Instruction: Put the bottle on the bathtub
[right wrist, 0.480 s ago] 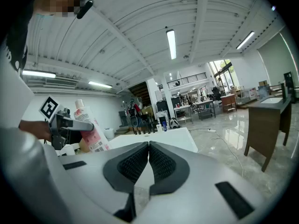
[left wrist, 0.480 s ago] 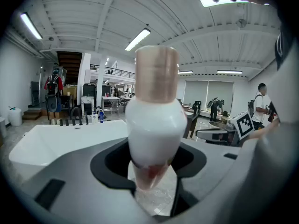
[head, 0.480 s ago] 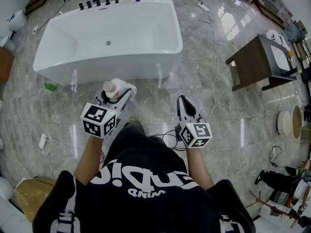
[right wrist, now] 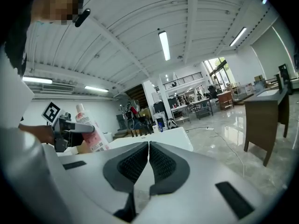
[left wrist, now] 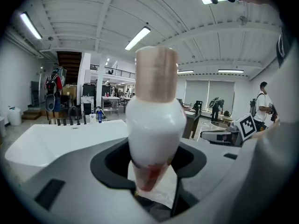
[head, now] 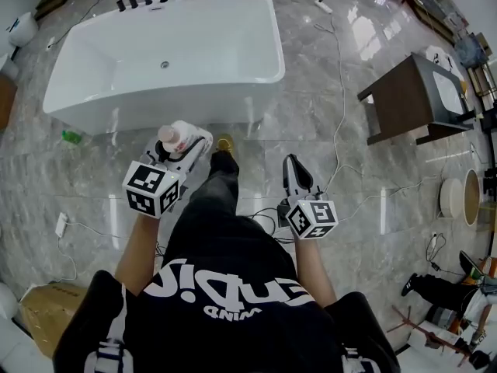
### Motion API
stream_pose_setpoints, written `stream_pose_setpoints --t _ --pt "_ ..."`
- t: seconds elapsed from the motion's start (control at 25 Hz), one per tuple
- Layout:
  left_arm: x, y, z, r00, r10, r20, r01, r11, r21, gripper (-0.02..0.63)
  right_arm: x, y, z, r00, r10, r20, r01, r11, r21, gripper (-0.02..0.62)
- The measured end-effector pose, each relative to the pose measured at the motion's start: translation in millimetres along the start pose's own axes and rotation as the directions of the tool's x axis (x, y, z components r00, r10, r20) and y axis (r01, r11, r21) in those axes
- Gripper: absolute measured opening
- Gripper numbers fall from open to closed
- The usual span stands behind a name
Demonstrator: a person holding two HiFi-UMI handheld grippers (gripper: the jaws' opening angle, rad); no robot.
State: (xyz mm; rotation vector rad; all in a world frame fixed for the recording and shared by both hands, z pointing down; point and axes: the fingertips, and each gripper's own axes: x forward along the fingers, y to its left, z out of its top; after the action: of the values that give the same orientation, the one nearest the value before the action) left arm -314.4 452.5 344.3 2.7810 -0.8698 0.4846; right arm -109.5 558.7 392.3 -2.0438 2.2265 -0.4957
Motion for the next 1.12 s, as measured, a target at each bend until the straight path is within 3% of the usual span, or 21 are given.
stream_pose_setpoints --t 0.36,0.8,1.12 --pt "106 43 30 1.0 -0.015 0.019 0.016 1.0 -0.01 0.229 87 -67 17 1.0 -0.021 -0.003 0.021 1.0 0.007 0.026" --pt "254 176 106 1.0 0.027 -0.007 -0.028 0.998 -0.055 0.229 302 -130 91 0.997 0.045 -0.055 -0.045 0.999 0.01 0.026" --pt "343 249 151 1.0 0.015 0.01 -0.015 1.0 -0.025 0.229 420 -158 127 0.995 0.063 -0.072 -0.063 0.998 0.003 0.026"
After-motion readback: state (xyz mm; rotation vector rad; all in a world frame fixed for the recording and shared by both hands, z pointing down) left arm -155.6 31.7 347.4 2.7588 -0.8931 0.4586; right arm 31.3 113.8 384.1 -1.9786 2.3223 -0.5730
